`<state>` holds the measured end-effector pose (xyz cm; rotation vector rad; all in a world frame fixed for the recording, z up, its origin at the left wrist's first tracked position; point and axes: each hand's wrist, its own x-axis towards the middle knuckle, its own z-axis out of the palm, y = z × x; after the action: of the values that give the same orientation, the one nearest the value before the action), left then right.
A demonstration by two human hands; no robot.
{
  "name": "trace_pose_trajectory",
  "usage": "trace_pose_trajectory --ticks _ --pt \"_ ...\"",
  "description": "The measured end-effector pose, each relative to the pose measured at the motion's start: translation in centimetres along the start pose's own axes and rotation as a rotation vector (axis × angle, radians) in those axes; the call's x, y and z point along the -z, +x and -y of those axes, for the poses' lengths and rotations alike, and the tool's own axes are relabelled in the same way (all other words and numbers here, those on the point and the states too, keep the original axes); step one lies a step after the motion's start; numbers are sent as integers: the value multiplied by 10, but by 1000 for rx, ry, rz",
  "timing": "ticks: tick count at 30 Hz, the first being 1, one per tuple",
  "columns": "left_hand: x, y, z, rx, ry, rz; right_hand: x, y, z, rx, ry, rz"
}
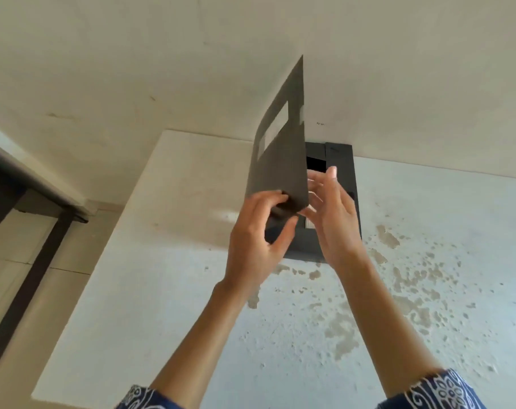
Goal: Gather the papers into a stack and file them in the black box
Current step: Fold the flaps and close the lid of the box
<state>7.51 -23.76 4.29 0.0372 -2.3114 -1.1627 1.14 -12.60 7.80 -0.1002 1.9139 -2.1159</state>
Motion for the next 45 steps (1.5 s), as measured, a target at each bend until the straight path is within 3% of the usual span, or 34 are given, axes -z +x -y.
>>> trace_pose_trajectory --ticks 8,15,20,28,36,45 --pt "-49 -22 25 78 187 411 84 4 -34 -121 -163 -309" --pt "-74 -19 54 63 533 640 106 16 -79 -195 -619 -406" --pt "-83 -15 65 71 659 759 106 38 -94 -116 -996 -332" --pt "-90 -21 74 51 712 756 104 67 -110 -142 -1397 8" --pt "-92 -20 76 64 762 777 108 71 -114 -143 -1430 60" --pt "-82 -4 57 122 758 849 113 66 -90 -151 -1268 78"
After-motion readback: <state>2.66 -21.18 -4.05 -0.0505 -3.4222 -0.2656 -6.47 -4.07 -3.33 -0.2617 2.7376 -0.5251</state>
